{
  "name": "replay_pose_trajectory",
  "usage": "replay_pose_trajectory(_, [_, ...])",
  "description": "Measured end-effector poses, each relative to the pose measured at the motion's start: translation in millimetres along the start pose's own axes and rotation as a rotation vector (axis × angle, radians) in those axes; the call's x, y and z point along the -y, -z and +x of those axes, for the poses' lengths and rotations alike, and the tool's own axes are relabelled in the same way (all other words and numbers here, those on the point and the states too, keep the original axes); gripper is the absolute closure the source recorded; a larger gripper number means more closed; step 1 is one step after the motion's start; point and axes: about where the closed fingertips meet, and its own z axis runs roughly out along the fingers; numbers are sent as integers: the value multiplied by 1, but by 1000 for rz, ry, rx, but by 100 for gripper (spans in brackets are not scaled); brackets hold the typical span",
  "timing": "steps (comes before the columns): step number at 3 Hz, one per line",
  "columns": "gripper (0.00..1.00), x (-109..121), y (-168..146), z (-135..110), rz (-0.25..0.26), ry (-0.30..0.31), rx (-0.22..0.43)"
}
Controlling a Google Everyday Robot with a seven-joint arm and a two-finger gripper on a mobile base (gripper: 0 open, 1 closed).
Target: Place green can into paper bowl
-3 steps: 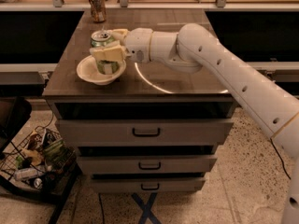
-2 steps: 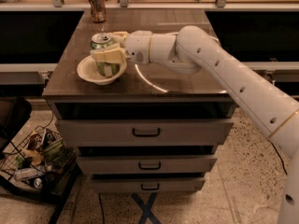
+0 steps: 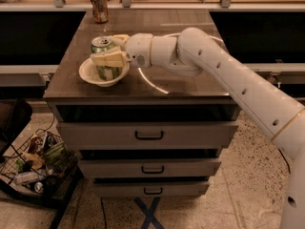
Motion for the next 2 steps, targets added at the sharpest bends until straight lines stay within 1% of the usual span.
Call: replay_pose_trajectory(2, [30, -3, -5, -1, -9, 0, 1])
